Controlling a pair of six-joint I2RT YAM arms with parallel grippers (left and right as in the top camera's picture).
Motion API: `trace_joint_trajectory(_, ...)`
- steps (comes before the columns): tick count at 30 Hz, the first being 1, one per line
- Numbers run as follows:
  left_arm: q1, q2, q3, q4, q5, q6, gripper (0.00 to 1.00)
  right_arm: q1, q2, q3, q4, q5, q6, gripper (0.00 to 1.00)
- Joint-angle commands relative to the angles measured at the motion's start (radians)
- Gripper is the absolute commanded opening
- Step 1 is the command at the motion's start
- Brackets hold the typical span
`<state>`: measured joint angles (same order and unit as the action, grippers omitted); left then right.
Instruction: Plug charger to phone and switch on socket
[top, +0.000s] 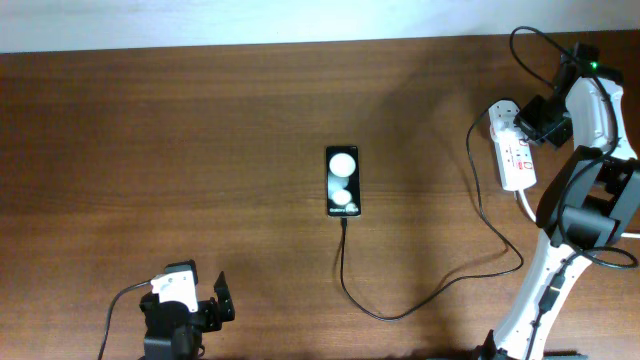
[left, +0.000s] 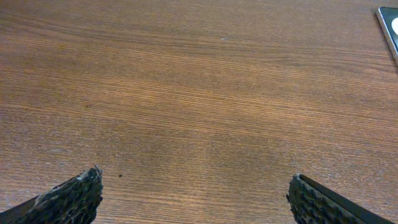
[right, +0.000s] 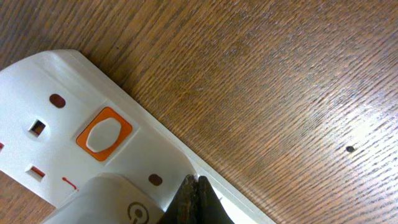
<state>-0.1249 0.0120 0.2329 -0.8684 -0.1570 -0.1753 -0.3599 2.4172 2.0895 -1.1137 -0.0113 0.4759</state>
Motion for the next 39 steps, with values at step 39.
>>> trace_joint_trajectory(39,0.002,-0.004,-0.004,-0.002,0.006,0.013,0.99,0.035,-1.064,0.137,-0.116,-0.602,0.006,0.04)
